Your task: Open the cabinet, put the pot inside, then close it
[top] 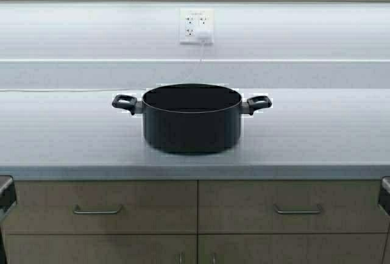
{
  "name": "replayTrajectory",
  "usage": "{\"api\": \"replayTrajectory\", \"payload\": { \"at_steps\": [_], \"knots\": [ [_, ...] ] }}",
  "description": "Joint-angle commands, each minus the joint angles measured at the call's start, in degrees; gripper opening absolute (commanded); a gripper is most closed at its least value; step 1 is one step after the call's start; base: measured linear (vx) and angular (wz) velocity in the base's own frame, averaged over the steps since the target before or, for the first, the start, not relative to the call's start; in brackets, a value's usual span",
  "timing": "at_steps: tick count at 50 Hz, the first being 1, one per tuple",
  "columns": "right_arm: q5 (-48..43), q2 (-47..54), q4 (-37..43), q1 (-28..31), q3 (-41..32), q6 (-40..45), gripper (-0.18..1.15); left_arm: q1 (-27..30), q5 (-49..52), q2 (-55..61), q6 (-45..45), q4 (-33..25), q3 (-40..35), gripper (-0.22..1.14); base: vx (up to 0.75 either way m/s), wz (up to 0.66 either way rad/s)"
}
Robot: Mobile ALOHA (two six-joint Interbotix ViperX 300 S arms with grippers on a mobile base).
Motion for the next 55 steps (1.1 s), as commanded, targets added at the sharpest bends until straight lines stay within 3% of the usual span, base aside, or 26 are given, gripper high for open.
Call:
{"api": "replayTrajectory", "payload": {
  "at_steps": [1, 9, 18, 27, 38, 46, 55],
  "knots": [
    [-0.2, 0.2, -0.1, 0.3, -0.9, 0.2, 1.02, -1.7, 0.0, 0.5, 0.1, 0.2, -2.0, 1.01, 0.16, 0.04],
    [-0.2, 0.7, 0.6, 2.1, -3.3, 0.6, 1.02, -5.5, -0.1, 3.1, 0.0, 0.2, -4.9, 1.01, 0.13, 0.06],
    [1.5, 4.7, 4.2, 11.6, -10.5, 0.4, 1.02, -14.4, 0.0, 8.3, 2.2, 0.2, -11.9, 1.01, 0.09, 0.03],
    [2.1, 16.2, 4.5, 19.2, -20.7, -2.2, 1.02, -22.1, -0.1, 18.0, 9.3, -1.6, -20.4, 1.01, 0.05, 0.03],
    [-1.1, 34.2, 6.9, 21.4, -34.5, -4.9, 1.02, -24.3, -5.4, 36.7, 14.6, -11.1, -29.6, 1.01, 0.01, 0.01],
    [-1.8, 44.8, 16.5, 21.4, -43.2, -11.0, 1.02, -26.4, -15.3, 49.0, 19.0, -22.8, -35.9, 1.01, 0.0, 0.0],
    [-3.5, 53.2, 28.8, 23.1, -51.2, -25.0, 1.02, -30.2, -22.1, 59.4, 26.4, -32.8, -45.6, 1.01, 0.0, 0.0]
  ]
}}
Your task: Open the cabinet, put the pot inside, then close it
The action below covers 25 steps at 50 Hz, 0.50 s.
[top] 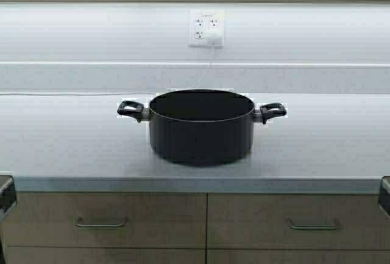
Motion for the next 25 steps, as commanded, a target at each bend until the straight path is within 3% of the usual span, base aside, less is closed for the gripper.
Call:
{"api": "replayTrajectory", "payload": {
  "at_steps": [1, 13, 25],
  "knots": [
    [-2.9, 4.0, 9.7, 1.5, -6.2, -9.0, 1.02, -2.5, -4.6, 5.4, 3.7, -6.7, -8.1, 1.01, 0.0, 0.0],
    [-11.4, 11.9, 27.5, 3.9, -14.0, -31.7, 1.02, -2.7, -7.7, 13.2, 5.5, -12.6, -18.5, 1.0, 0.01, 0.0],
    [-13.1, 16.4, 35.9, 3.9, -20.0, -33.7, 1.02, -2.1, -9.6, 17.8, 8.7, -12.7, -24.0, 1.0, 0.01, 0.0]
  ]
}}
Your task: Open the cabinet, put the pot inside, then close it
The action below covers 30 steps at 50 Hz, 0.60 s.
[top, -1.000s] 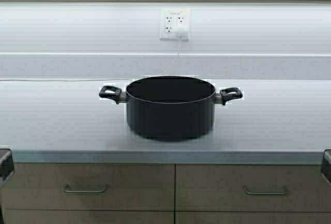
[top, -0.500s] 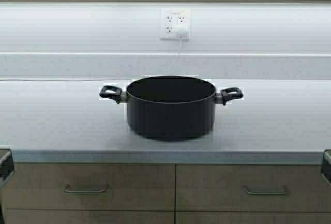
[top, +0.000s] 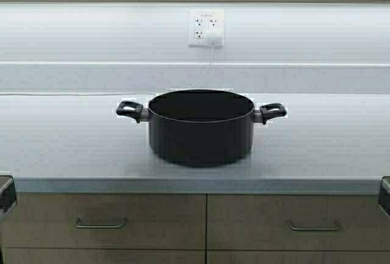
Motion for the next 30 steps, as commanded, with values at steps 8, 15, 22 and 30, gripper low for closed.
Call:
{"api": "replayTrajectory", "payload": {
  "at_steps": [8, 15, 22, 30],
  "knots": [
    [-3.2, 2.3, 2.8, -0.4, -6.2, 0.0, 1.02, 1.4, -1.4, 1.6, 1.7, -0.4, -6.1, 1.0, 0.01, 0.01],
    [-3.6, 3.9, 3.0, -0.8, -7.8, -0.1, 1.02, 2.5, -1.6, 3.4, 1.7, -0.8, -8.7, 1.0, 0.01, 0.01],
    [-5.3, 4.3, 3.0, -0.8, -8.3, -0.2, 1.02, 2.4, -3.1, 3.8, 1.7, -1.1, -8.9, 1.0, 0.01, 0.0],
    [-6.2, 4.5, 3.3, -0.8, -8.3, -0.1, 1.02, 2.4, -3.5, 4.0, 1.7, -1.3, -9.2, 1.0, 0.02, 0.01]
  ]
}}
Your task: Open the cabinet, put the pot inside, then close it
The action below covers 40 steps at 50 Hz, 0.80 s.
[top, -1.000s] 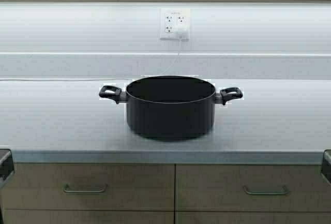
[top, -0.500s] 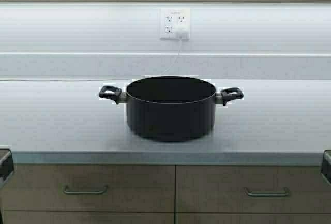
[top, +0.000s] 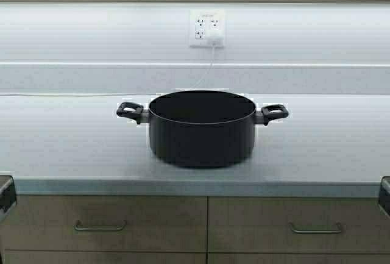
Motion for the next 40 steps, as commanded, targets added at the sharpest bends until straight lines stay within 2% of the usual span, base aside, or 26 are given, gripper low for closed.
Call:
{"api": "replayTrajectory", "payload": {
  "at_steps": [1, 11, 16, 18, 21, 27, 29, 32, 36, 40],
  "knots": [
    [-1.1, -1.1, 0.1, 0.2, -1.4, -0.1, 1.02, -0.2, -0.8, -1.1, 0.1, -0.4, -1.5, 1.0, 0.02, 0.0],
    [-1.1, -1.1, 0.1, 0.2, -1.3, -0.1, 1.02, -0.3, -1.4, -0.9, 0.1, -0.4, -1.7, 0.99, 0.02, 0.01],
    [-1.1, -1.2, 0.6, 0.2, -1.2, -0.1, 0.91, -0.4, -1.1, -0.9, 0.3, -0.4, -1.7, 0.9, 0.01, 0.0],
    [-1.0, -1.2, 0.8, 0.2, -1.3, -0.1, 0.8, -0.6, -1.0, -0.9, 0.3, -0.4, -1.7, 0.82, 0.01, 0.0],
    [-0.4, -1.2, 1.0, 0.2, -1.4, -0.1, 0.57, -1.1, -1.0, -0.7, 0.3, -0.4, -1.8, 0.63, 0.0, 0.0],
    [3.0, -1.1, 1.0, 0.2, -1.5, -0.1, 0.02, -1.4, -0.4, -0.3, 0.4, -0.4, -2.2, 0.16, 0.0, 0.0],
    [3.4, -1.0, 0.9, 0.0, -1.6, 0.0, -0.07, -1.4, 0.3, -0.1, 0.4, -0.4, -2.3, 0.02, 0.0, 0.0],
    [3.3, -1.1, 1.0, -0.1, -1.5, 0.0, -0.03, -1.4, 0.4, 0.0, 0.3, -0.4, -2.3, -0.07, 0.0, 0.0],
    [3.2, -1.3, 1.0, -0.1, -1.2, -0.1, 0.09, -1.4, 0.6, -0.3, 0.3, -0.4, -1.7, 0.0, 0.0, 0.0],
    [3.1, -1.8, 1.0, -0.1, -0.8, 0.0, 0.07, -1.6, 0.4, -0.9, 0.3, -0.4, -0.4, 0.05, -0.01, 0.0]
  ]
}}
